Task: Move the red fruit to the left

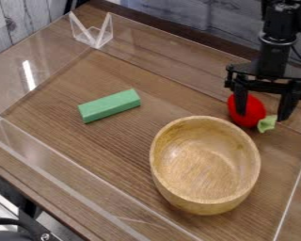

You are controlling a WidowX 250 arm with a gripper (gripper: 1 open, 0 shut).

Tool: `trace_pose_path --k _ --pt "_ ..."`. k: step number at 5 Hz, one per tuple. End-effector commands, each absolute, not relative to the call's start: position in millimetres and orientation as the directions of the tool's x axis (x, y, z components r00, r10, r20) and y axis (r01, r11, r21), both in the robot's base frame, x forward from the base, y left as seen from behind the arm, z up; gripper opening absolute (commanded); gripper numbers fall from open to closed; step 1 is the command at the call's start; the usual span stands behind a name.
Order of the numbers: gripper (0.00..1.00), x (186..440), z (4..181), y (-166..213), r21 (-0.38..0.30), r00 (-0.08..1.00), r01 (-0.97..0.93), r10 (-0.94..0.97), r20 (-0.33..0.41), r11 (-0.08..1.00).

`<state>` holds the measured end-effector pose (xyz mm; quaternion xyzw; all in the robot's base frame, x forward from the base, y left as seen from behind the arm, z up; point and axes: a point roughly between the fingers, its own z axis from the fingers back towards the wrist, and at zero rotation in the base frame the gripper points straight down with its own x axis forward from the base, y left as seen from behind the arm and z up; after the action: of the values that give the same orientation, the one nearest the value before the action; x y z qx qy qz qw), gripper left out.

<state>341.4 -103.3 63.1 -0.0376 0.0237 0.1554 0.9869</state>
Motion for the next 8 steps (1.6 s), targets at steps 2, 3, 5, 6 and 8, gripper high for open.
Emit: trace_pose_path --k 2,3,5,6,8 --pt "1.00 356 79.0 -110 -0.102 0.941 -0.336 0.339 0.005 0.936" --pt "1.00 358 78.6 -109 -0.105 0.932 -0.358 0.361 0.010 0.928" --pt "1.00 361 78.4 -109 -0.109 0.917 -0.395 0.399 0.018 0.912" --pt "1.00 361 78.5 -110 -0.108 0.910 -0.411 0.415 0.021 0.905" --pt "0.00 365 65.2 -107 -0.090 0.903 -0.427 0.430 0.017 0.900"
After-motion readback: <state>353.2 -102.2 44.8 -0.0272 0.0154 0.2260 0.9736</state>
